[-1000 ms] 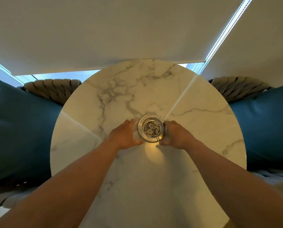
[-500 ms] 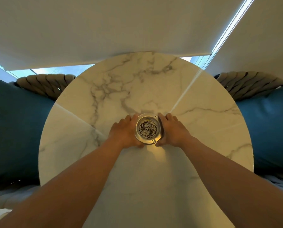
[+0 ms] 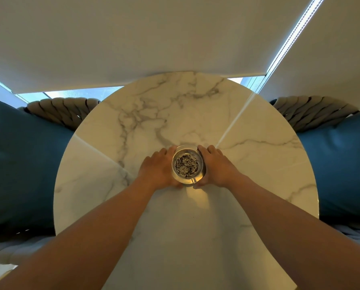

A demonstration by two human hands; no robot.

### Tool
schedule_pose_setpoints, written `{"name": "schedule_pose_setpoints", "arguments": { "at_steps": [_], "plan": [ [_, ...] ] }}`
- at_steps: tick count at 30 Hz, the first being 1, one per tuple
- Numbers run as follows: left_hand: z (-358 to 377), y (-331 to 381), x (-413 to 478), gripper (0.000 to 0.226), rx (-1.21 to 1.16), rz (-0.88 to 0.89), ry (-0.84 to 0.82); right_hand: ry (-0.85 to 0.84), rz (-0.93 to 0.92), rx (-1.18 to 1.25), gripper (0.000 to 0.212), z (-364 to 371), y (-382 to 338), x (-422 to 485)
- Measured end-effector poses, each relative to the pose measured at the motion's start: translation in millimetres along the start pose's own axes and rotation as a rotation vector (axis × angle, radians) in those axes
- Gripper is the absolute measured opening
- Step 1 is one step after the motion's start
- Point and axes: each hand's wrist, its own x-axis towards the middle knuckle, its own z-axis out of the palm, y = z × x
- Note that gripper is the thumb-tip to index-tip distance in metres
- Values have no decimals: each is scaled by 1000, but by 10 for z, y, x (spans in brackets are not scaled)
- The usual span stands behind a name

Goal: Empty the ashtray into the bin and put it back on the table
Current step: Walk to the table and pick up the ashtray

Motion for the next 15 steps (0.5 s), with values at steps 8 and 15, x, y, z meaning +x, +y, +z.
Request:
{"name": "schedule_pose_setpoints", "arguments": {
  "at_steps": [8, 15],
  "plan": [
    [-366, 69, -433, 119, -198, 21, 25, 49, -62, 128, 116, -315, -230, -353],
    [-592, 89, -958, 119, -325, 118, 93, 70, -157, 333, 108, -509, -460, -855]
  ]
}}
